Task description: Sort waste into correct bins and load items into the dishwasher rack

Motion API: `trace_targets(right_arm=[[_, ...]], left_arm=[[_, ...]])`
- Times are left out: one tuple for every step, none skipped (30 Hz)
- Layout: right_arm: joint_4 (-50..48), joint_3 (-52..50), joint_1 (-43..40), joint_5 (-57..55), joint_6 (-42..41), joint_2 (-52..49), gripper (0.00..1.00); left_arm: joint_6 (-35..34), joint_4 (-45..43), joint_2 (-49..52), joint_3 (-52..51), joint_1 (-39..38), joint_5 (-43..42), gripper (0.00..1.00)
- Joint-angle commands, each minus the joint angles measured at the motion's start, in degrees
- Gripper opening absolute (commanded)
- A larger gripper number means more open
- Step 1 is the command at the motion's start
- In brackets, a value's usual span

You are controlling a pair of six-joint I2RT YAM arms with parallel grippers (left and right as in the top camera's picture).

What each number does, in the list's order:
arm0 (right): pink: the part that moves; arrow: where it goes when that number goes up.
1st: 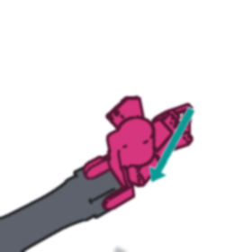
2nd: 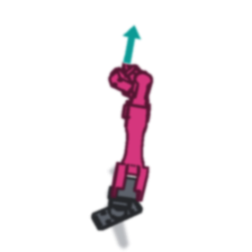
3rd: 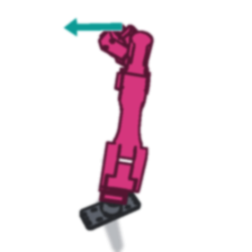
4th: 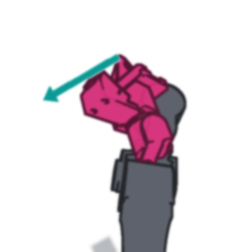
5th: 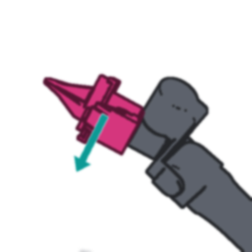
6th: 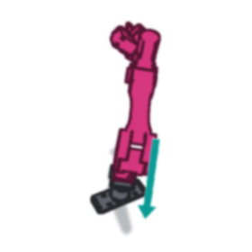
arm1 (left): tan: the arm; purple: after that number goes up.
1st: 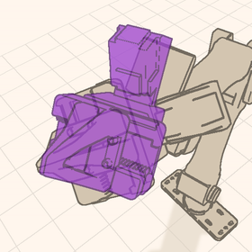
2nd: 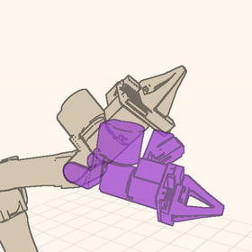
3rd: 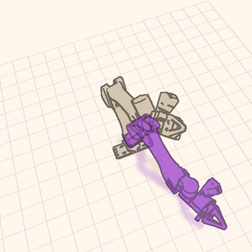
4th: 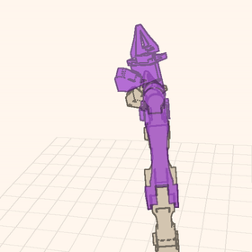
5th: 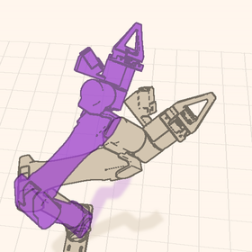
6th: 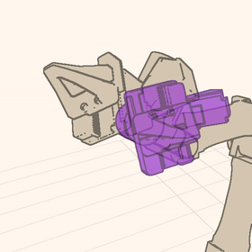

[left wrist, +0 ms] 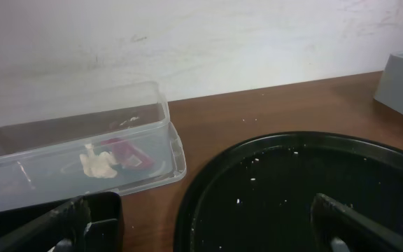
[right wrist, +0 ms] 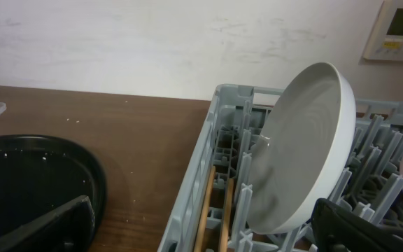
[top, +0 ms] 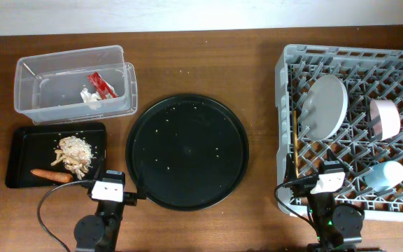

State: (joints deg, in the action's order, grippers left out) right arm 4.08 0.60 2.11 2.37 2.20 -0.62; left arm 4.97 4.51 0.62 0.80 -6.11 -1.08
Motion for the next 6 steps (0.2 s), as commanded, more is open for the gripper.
trace_targets(right_arm=[[0.26, -0.28, 0.46, -0.50, 0.37, 0.42, 0.98], [0.26, -0.28, 0.46, -0.50, 0.37, 0.42, 0.98], [0.26, -0.28, 0.46, -0.50, 0.37, 0.42, 0.98], [0.26, -0.28, 0.46, -0.50, 0.37, 0.42, 0.98], [0.26, -0.28, 0.46, -0.50, 0.37, 0.42, 0.98], [0.26, -0.28, 0.46, -0.52, 0.37, 0.42, 0.98]], left_arm=[[0.94, 0.13, -0.22, -0.26, -0.28, -0.63, 0.99], [0.94, 0.11, -0.22, -0.26, -0.28, -0.63, 0.99], [0.94, 0.13, -0.22, -0.26, -0.28, -0.63, 0.99], [0.94, 0.11, -0.22, -0.26, -0.28, -0.63, 0.99], [0.94, 0.11, -0.22, -0.26, -0.28, -0.63, 0.99], [0.94, 0.11, -0.22, -0.26, -0.28, -0.63, 0.99]])
